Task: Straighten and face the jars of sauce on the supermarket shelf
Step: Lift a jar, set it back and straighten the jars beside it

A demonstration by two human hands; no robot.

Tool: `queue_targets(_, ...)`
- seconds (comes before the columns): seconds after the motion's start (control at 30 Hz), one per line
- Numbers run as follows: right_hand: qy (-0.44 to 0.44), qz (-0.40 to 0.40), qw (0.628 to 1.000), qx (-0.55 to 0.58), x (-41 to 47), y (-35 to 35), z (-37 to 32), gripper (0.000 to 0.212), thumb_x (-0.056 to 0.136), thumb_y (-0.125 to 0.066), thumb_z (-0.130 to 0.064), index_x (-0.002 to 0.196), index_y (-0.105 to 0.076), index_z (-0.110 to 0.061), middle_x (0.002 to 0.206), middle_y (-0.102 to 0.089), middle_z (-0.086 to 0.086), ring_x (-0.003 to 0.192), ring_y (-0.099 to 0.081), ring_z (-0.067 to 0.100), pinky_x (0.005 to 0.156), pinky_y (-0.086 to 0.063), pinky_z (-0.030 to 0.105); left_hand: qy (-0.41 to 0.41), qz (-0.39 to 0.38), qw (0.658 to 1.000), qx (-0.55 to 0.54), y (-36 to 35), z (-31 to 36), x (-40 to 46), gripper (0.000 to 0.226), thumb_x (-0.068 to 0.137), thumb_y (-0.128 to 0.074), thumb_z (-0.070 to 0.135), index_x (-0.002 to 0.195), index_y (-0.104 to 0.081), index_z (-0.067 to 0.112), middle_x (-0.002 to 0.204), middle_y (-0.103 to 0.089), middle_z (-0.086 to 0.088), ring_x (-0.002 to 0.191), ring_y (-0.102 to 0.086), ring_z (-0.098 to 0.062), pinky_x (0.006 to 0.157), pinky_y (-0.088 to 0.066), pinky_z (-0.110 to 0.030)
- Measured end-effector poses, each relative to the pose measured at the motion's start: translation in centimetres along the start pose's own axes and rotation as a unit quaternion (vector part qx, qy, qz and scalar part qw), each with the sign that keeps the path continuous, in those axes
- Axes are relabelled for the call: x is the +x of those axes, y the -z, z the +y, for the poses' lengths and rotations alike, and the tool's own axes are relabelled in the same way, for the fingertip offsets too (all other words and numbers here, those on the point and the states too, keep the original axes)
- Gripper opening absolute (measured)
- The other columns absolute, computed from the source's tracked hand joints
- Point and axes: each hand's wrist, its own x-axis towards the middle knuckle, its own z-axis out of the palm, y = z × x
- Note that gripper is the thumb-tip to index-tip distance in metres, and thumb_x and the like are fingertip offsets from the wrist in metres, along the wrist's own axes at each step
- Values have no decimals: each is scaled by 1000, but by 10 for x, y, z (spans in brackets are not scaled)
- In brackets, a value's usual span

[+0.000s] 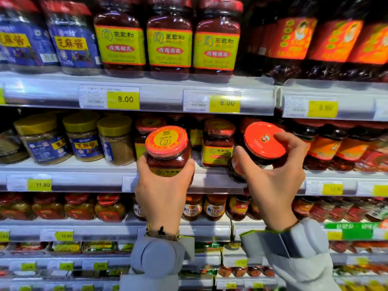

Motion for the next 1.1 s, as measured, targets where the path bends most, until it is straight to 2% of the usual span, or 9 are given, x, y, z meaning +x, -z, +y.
queue_targets(0.13,-1,5,1000,-4,15,5,19,61,63,-80,-36,111,-49,-16,114,-58,2,101,-58,11,88,-45,20,-2,2,1000,2,-10,0,-1,81,54,-73,56,124,-42,27,97,-54,10,93,-49,-15,78,-35,-27)
queue_targets(0.27,23,-4,999,-23,26,5,34,58,63,-81,-30,109,-52,-8,116,-59,10,102,-55,7,88,-41,11,4,9,1000,2,-21,0,-1,86,53,-72,59,126,-41,26,111,-61,1,106,-53,-24,79,-35,-30)
queue_targets(0.33,41,-8,999,-33,29,4,39,58,64,-81,-29,109,-53,-6,118,-58,10,103,-52,2,91,-39,10,9,12,1000,1,-24,1,0,87,53,-72,60,127,-40,26,112,-61,0,106,-53,-24,79,-35,-30)
queue_targets(0.47,34,-3,999,-7,40,2,47,59,65,-81,-33,111,-53,-10,113,-58,6,100,-59,13,90,-44,19,2,30,1000,3,-31,3,1,84,52,-73,58,124,-43,27,98,-59,8,94,-53,-17,77,-35,-27)
queue_targets(0.63,35,-49,997,-45,50,-2,60,55,65,-81,-35,105,-53,-9,98,-59,0,88,-58,14,80,-40,10,-4,36,999,3,-36,5,2,83,54,-75,56,124,-43,26,96,-54,11,89,-49,-13,76,-34,-25)
queue_targets(0.7,15,-55,996,-72,56,-5,64,51,65,-80,-38,97,-53,-8,93,-62,6,85,-59,20,74,-36,13,-7,38,999,2,-37,6,3,83,55,-75,56,125,-42,26,98,-53,11,91,-48,-12,77,-35,-25)
queue_targets(0.8,22,-53,985,-162,66,-11,63,52,66,-78,-38,85,-53,3,84,-60,26,83,-57,38,67,-30,27,-11,37,999,2,-39,8,5,85,56,-75,55,128,-40,26,99,-51,11,95,-47,-12,79,-35,-25)
queue_targets(0.9,49,-72,972,-220,71,-17,60,57,71,-75,-36,94,-58,13,92,-60,33,91,-53,46,75,-30,34,-6,39,999,2,-42,9,7,88,55,-75,56,129,-39,26,104,-55,7,103,-51,-18,81,-36,-27)
queue_targets(1.1,84,-122,954,-262,71,-18,55,59,78,-69,-37,119,-54,3,106,-59,33,97,-52,46,78,-30,37,-20,51,998,18,-51,12,11,84,55,-75,52,126,-41,25,109,-61,-1,103,-54,-25,79,-37,-27)
